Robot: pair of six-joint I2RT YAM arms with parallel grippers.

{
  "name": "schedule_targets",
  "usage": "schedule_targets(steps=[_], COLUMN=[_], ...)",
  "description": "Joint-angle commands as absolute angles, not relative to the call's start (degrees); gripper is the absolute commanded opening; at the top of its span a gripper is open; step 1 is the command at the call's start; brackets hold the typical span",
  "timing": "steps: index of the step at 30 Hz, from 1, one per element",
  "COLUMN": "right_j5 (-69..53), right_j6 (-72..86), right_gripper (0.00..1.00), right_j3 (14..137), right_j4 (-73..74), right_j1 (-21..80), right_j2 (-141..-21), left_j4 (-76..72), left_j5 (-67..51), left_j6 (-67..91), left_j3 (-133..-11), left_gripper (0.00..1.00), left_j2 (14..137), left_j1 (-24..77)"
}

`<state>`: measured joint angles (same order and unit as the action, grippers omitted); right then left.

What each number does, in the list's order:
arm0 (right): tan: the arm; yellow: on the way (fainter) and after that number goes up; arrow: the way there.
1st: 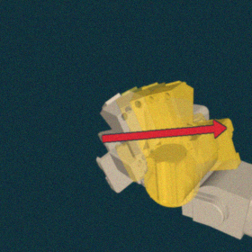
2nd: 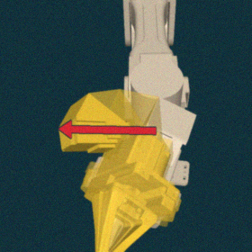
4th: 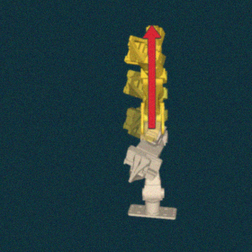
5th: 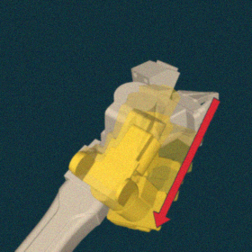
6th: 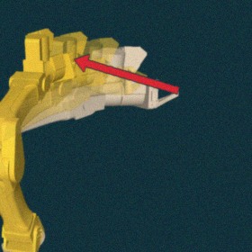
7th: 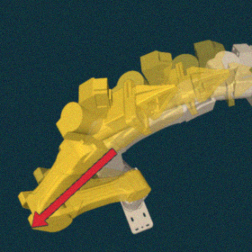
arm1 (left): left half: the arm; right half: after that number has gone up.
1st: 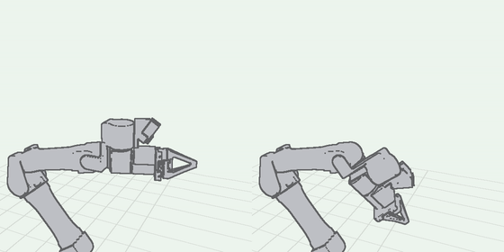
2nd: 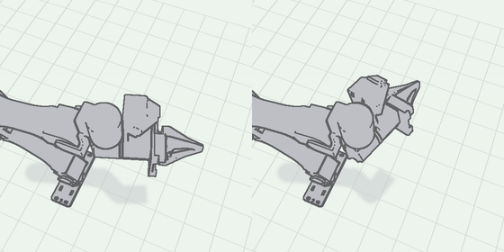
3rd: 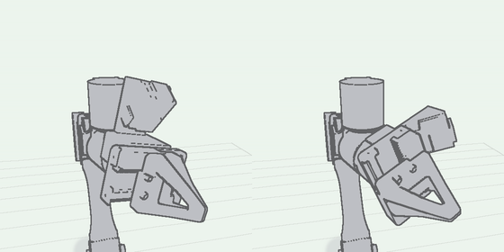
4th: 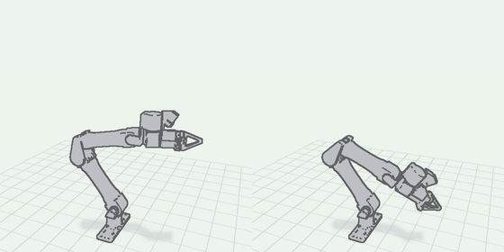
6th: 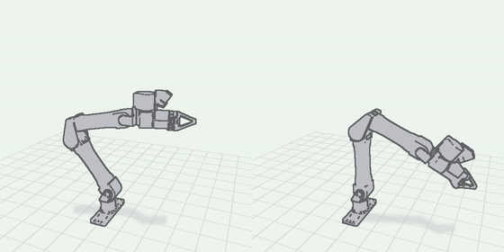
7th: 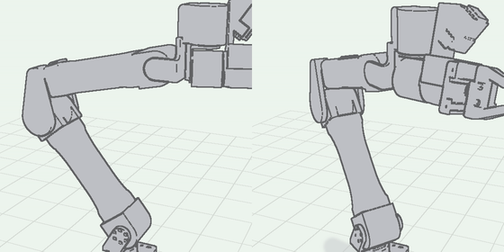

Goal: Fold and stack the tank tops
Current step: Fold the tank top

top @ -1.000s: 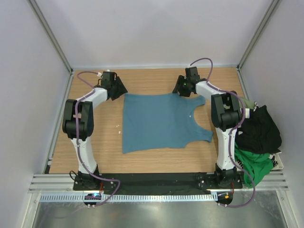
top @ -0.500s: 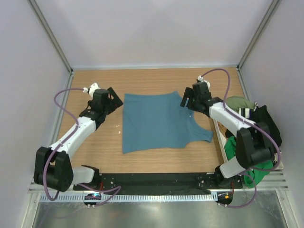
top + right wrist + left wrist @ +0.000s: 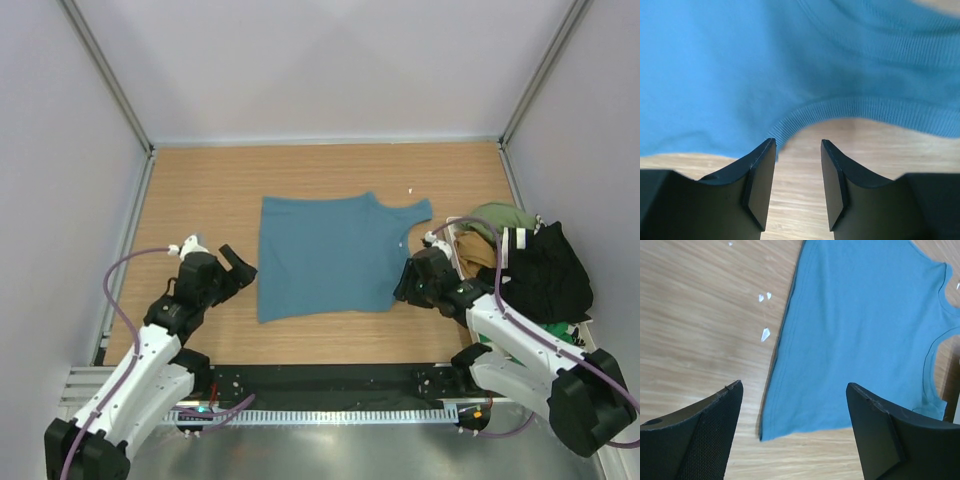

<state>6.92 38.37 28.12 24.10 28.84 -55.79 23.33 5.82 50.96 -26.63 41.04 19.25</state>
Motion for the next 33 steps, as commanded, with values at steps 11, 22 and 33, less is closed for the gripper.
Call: schedule_targets(steps=[11, 22, 33], right_j5=[-2.81, -0.53, 5.54], right_j6=[43.77, 42.19, 37.44], right_gripper=[0.50, 0.10, 0.28], right_j3=[22.50, 26.71, 35.68], right_j4=[17.06, 15.63, 21.45], right_j1=[33.13, 35.77, 35.86], right_j2=[-55.98, -65.04, -72.68], left_j4=[27.69, 25.05, 23.38], left_j5=[1.41, 0.62, 0.53], left_j6=[53.26, 53.53, 53.70], left_j3=[-21.36, -19.95, -20.21], left_gripper=[0.78, 0.67, 0.54], left_j2=[40.78, 43.77, 46.49], left_j1=[23.64, 26.54, 28.39])
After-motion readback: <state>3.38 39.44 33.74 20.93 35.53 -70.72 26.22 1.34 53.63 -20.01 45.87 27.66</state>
